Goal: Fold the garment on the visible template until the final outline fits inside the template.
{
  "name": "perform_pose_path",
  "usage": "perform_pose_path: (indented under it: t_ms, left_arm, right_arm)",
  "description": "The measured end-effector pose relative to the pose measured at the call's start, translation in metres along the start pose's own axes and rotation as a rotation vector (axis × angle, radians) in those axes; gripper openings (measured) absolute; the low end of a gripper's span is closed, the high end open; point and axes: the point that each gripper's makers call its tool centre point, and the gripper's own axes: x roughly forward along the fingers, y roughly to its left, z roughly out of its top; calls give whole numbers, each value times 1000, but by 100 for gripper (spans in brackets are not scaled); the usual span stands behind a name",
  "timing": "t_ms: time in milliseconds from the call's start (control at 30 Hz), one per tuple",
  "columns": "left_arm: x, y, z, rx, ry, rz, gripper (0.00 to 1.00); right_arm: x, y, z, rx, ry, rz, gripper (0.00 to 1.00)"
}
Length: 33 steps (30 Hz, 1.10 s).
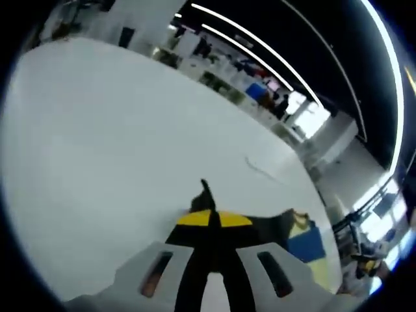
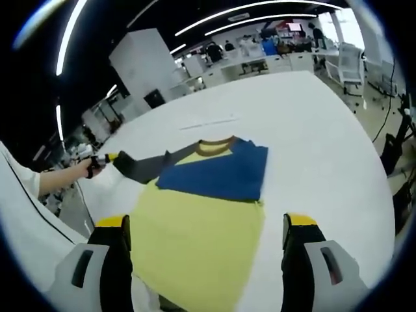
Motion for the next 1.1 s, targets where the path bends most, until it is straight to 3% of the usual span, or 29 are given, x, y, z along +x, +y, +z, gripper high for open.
perform_pose_path:
  t_ms: [200,400,1100]
  left_arm:
    - [-5,-21,8,-53,-61,-47,0]
    - [-8,-46,9,-76,-80,-89,0]
    - [-46,-166,29,1,-147,-282,0]
  right_arm:
    - [-11,-9,1,-8,-11,-3,97]
    - [-20,-12,2,7,-41,5,96]
    - [-35,-24,0,-20,-59,28,96]
